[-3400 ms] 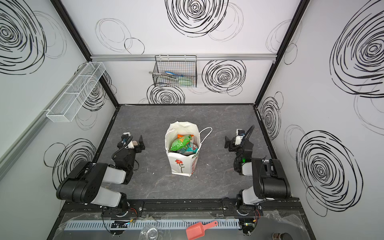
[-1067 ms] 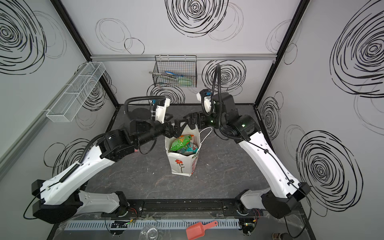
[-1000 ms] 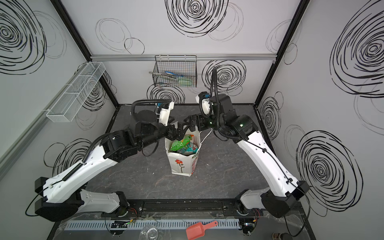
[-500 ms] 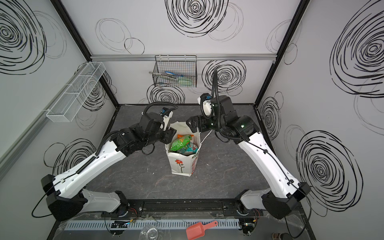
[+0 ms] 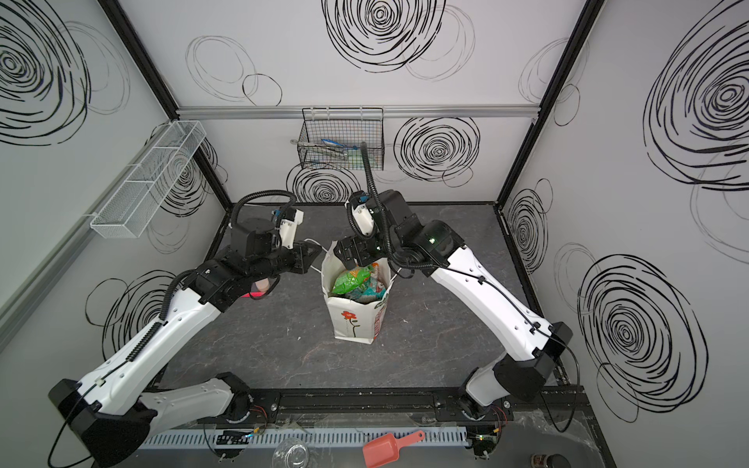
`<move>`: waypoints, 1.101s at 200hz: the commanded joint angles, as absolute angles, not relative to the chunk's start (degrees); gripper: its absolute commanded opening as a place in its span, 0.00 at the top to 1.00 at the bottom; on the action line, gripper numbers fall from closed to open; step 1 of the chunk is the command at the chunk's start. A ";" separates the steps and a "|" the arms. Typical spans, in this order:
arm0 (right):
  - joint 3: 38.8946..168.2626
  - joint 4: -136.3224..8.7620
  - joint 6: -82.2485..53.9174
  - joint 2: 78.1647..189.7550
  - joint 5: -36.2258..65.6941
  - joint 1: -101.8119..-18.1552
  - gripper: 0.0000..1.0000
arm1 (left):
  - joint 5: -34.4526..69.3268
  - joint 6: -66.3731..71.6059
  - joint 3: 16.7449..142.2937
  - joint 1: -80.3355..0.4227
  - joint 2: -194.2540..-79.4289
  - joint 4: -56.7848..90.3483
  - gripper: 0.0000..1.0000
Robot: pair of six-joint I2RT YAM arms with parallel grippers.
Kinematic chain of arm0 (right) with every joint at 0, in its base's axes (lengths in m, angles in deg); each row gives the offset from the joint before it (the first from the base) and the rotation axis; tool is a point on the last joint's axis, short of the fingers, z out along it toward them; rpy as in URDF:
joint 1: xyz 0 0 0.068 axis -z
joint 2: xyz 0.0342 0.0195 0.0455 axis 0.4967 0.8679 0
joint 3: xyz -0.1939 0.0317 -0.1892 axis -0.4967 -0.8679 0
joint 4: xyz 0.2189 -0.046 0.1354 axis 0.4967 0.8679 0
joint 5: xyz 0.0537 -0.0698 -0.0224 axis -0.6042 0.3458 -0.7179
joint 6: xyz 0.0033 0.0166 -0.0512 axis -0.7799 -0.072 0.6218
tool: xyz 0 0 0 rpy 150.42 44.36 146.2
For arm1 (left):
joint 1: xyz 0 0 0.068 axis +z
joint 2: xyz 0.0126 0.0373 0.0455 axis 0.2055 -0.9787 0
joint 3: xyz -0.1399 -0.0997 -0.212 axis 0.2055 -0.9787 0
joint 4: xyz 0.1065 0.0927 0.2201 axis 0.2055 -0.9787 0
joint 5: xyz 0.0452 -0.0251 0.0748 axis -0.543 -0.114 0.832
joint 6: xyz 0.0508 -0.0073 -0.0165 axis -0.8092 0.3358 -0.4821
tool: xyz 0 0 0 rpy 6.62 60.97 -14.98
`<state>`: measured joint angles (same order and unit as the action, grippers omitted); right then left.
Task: Take the snacks out of the paper bag
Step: Pick up the snack from the paper bag.
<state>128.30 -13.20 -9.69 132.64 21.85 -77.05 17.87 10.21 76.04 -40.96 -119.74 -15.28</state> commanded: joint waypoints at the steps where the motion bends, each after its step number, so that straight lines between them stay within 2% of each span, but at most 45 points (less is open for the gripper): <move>1: 125.36 -10.66 -10.25 133.12 26.27 -77.33 0.04 | 14.38 11.32 75.52 -40.60 -119.64 -12.41 1.00; 73: 114.61 -14.52 -14.52 135.49 28.13 -77.68 0.03 | 14.98 11.32 75.05 -40.25 -119.57 -12.44 1.00; 140: 111.74 -15.37 -16.60 137.42 25.04 -78.03 0.21 | 14.90 11.24 75.23 -39.99 -120.03 -12.40 1.00; 160: 112.70 -14.82 -16.91 138.21 23.95 -78.03 0.32 | 15.08 11.24 75.23 -40.04 -119.95 -12.45 1.00; 199: 115.83 -13.13 -17.08 139.58 22.52 -78.03 0.70 | 15.51 11.24 74.79 -40.03 -119.66 -12.45 1.00; 220: 116.86 -13.19 -17.02 139.11 22.04 -78.07 0.79 | 15.75 11.24 74.53 -40.03 -119.23 -12.45 1.00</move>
<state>114.37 -14.62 -16.51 139.31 23.25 -77.79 15.56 10.94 75.28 -40.44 -119.74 -14.80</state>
